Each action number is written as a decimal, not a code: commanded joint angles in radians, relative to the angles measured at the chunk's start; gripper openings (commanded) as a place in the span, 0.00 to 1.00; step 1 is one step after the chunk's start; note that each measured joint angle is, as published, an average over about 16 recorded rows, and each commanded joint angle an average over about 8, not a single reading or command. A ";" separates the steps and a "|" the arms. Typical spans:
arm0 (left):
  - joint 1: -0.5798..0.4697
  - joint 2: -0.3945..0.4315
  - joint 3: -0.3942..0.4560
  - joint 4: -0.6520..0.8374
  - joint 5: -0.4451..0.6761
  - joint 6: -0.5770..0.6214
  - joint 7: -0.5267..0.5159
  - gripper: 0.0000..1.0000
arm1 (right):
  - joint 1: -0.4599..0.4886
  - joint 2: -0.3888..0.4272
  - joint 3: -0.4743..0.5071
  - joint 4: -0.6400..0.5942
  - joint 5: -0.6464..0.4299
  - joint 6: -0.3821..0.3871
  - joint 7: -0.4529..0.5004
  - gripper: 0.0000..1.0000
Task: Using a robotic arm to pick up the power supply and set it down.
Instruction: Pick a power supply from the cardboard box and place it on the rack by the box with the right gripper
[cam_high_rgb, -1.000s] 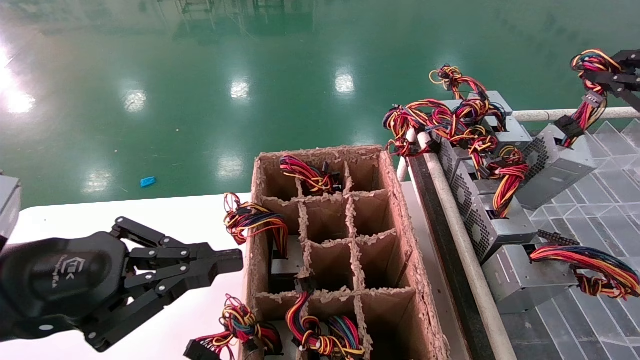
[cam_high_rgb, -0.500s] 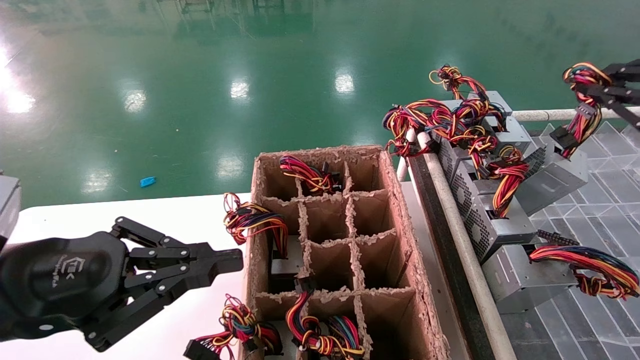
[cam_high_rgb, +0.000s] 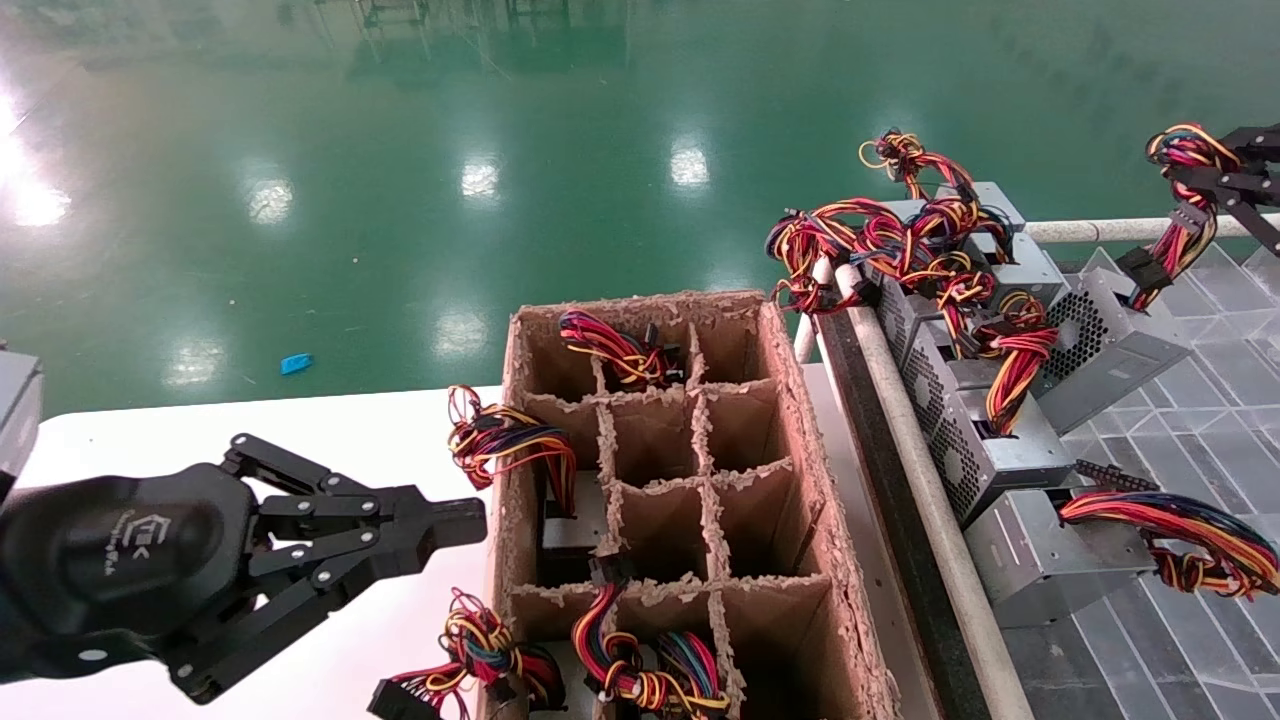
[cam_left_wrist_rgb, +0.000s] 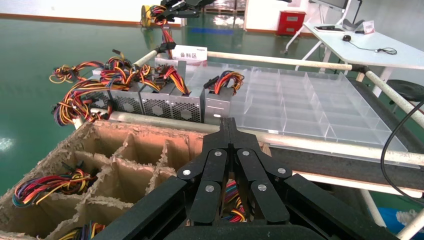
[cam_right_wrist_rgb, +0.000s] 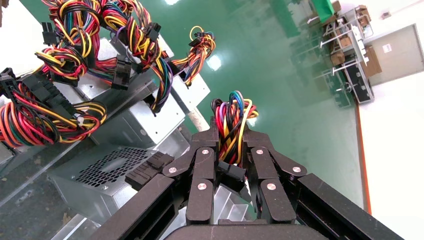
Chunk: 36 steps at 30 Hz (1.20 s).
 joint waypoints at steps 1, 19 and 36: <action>0.000 0.000 0.000 0.000 0.000 0.000 0.000 0.00 | 0.000 -0.003 -0.002 0.001 -0.010 0.002 0.005 0.00; 0.000 0.000 0.000 0.000 0.000 0.000 0.000 0.00 | -0.074 -0.081 -0.006 -0.012 0.102 0.085 -0.041 0.00; 0.000 0.000 0.000 0.000 0.000 0.000 0.000 0.00 | -0.109 -0.123 -0.010 -0.037 0.142 0.109 -0.069 0.99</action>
